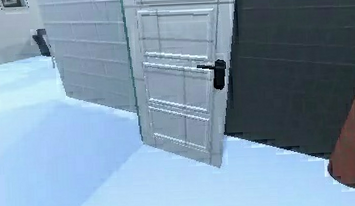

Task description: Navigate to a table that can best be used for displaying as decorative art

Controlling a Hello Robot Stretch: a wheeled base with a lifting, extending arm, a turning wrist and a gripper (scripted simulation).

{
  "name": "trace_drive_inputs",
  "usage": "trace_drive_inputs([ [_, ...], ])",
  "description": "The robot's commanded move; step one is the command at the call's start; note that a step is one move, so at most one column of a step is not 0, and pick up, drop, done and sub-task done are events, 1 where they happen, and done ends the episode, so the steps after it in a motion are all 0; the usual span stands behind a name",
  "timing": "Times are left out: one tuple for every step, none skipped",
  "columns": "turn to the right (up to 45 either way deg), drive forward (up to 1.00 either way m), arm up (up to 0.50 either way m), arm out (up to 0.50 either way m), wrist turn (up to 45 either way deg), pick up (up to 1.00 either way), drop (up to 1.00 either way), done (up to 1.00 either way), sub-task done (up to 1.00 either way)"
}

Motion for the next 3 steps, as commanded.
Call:
trace_drive_inputs([
  [0.0,0.50,0.00,0.00,0.0,0.00,0.00,0.00,0.00],
  [-42.0,0.00,0.00,0.00,0.0,0.00,0.00,0.00,0.00],
  [0.0,1.00,0.00,0.00,0.0,0.00,0.00,0.00,0.00],
])
